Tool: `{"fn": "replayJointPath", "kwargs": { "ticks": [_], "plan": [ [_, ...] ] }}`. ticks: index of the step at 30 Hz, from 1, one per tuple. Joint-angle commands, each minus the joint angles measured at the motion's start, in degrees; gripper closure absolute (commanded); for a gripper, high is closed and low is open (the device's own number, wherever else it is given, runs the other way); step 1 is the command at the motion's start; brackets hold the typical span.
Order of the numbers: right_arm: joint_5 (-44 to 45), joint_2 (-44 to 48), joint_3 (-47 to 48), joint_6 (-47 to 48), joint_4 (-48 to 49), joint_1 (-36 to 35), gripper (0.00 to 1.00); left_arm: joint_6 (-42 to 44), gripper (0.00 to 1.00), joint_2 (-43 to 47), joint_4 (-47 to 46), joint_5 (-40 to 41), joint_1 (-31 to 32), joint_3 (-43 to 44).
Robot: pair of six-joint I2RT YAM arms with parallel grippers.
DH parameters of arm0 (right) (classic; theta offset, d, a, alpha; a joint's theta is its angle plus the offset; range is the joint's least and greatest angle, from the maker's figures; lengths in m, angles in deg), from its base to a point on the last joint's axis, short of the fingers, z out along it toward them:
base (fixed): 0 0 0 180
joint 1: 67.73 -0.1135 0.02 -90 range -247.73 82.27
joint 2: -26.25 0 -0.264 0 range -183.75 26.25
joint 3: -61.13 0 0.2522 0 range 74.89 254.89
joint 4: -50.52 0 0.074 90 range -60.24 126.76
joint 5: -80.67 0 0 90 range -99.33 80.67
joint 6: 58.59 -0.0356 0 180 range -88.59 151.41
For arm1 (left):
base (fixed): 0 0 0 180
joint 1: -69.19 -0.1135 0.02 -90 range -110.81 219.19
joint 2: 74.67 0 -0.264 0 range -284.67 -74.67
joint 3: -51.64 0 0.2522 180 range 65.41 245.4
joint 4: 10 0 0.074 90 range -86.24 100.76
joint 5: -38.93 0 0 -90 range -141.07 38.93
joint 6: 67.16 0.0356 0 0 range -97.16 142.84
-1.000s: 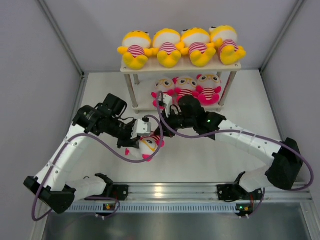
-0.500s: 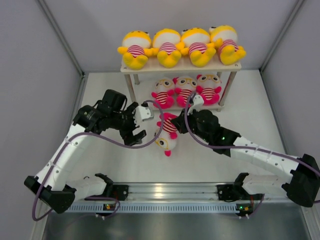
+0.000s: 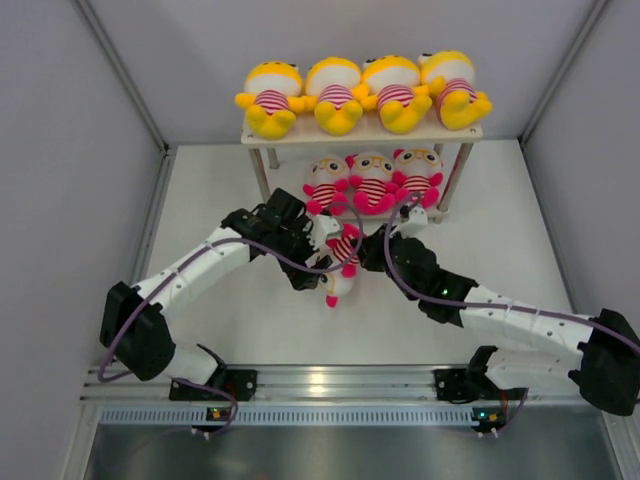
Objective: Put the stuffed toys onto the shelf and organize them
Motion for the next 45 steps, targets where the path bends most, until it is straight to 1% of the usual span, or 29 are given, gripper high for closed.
{"fn": "replayJointPath", "kwargs": {
  "ticks": [1,2,4,8,10,14,16,17,18,19,20,21,22,23,24,25,26,27,28,29,30,31,32,33,34,35,38,41,45],
  "plan": [
    [3.9,3.8,-4.9,-7.7,-0.3,-0.9,1.0,-4.2,0.01,-0.5,-10.5,3.7,5.4,-0.3],
    [3.8,4.3,-6.4,-10.9,-0.7,-1.1,1.0,-4.5,0.01,-1.1,-10.5,3.8,6.4,-0.3],
    [2.5,4.7,-10.5,-13.5,-1.4,-1.7,1.0,-4.2,0.01,-3.3,-10.7,3.3,8.5,-0.7],
    [1.8,4.9,-14.6,-19.1,-6.6,-2.2,1.0,-4.5,0.01,-6.0,-11.8,1.2,10.8,-2.9],
    [1.9,7.2,-16.8,-20.2,-9.1,-2.5,1.0,-4.5,0.01,-7.0,-11.9,1.3,12.4,-3.2],
    [1.0,12.4,-19.5,-20.2,-12.4,-2.8,1.0,-3.4,0.01,-7.2,-12.1,2.5,13.0,-5.6],
    [-1.6,13.1,-19.9,-18.9,-12.7,-2.8,1.0,-2.8,0.05,-8.0,-12.2,0.9,13.0,-6.8],
    [-2.5,13.3,-19.8,-17.5,-13.5,-2.8,0.98,-2.9,0.15,-8.2,-12.2,-0.3,13.0,-6.9],
    [-3.8,13.4,-19.6,-16.9,-14.2,-2.7,0.92,-2.6,0.23,-8.8,-12.1,-1.0,13.3,-7.1],
    [-4.3,13.6,-19.1,-15.9,-14.5,-2.8,0.78,-2.2,0.33,-9.0,-12.1,-1.2,13.7,-7.2],
    [-4.6,14.3,-18.7,-13.4,-16.0,-2.7,0.67,-1.7,0.5,-9.2,-12.1,-0.8,15.0,-7.4],
    [-4.8,14.6,-18.3,-12.1,-16.9,-2.7,0.54,-1.0,0.59,-9.3,-12.0,-0.4,15.7,-7.6],
    [-4.8,15.2,-17.0,-10.6,-18.0,-2.1,0.36,0.2,0.71,-9.3,-11.9,0.1,16.3,-8.1],
    [-4.8,16.6,-16.4,-7.1,-19.7,-1.6,0.3,0.6,0.96,-8.8,-11.9,0.3,17.1,-8.3],
    [-5.9,17.4,-15.7,-4.5,-19.7,-0.7,0.25,1.2,1.0,-8.3,-11.8,0.7,17.1,-8.4],
    [-8.1,18.1,-15.5,-1.5,-18.9,2.0,0.19,1.8,1.0,-7.7,-11.8,1.2,17.1,-8.5],
    [-15.4,19.1,-15.3,4.1,-18.1,4.2,0.17,2.7,1.0,-7.0,-11.5,1.9,17.1,-8.5],
    [-19.5,19.4,-15.1,6.3,-16.7,7.0,0.17,4.8,1.0,-5.2,-10.5,2.1,17.1,-8.4],
    [-23.7,19.5,-14.5,8.5,-16.3,12.8,0.16,6.1,1.0,-4.3,-10.0,2.2,17.1,-8.3],
    [-30.0,19.5,-14.1,12.5,-16.1,15.3,0.16,7.4,1.0,-2.4,-8.9,1.8,17.1,-7.9],
    [-33.8,19.5,-13.8,15.2,-14.8,19.2,0.16,11.2,1.0,-1.4,-6.4,1.2,17.1,-7.6],
    [-37.3,19.4,-13.4,18.1,-14.5,20.8,0.16,13.2,1.0,-0.2,-4.3,0.7,17.1,-7.3],
    [-43.4,19.0,-13.1,23.7,-14.7,21.9,0.15,15.4,1.0,1.3,-2.0,0.2,17.1,-5.8],
    [-45.8,18.9,-11.8,26.5,-15.4,22.7,0.15,19.4,1.0,1.7,0.3,-0.1,17.0,-4.7],
    [-47.4,18.8,-11.3,28.9,-16.0,23.1,0.15,20.5,1.0,1.9,5.5,0.3,17.0,-3.3],
    [-52.2,18.6,-11.7,28.4,-13.5,23.2,0.15,21.6,1.0,1.6,7.7,1.1,17.0,-0.9],
    [-63.2,16.6,-11.7,29.1,-6.1,23.6,0.15,24.6,1.0,1.9,14.4,3.5,17.0,1.9],
    [-70.6,12.8,-10.4,30.6,0.3,23.6,0.15,26.3,1.0,3.1,19.6,4.2,17.0,4.8],
    [-77.9,5.8,-6.8,33.0,1.3,22.8,0.17,27.5,1.0,4.1,21.9,5.0,17.0,5.9]
  ]
}}
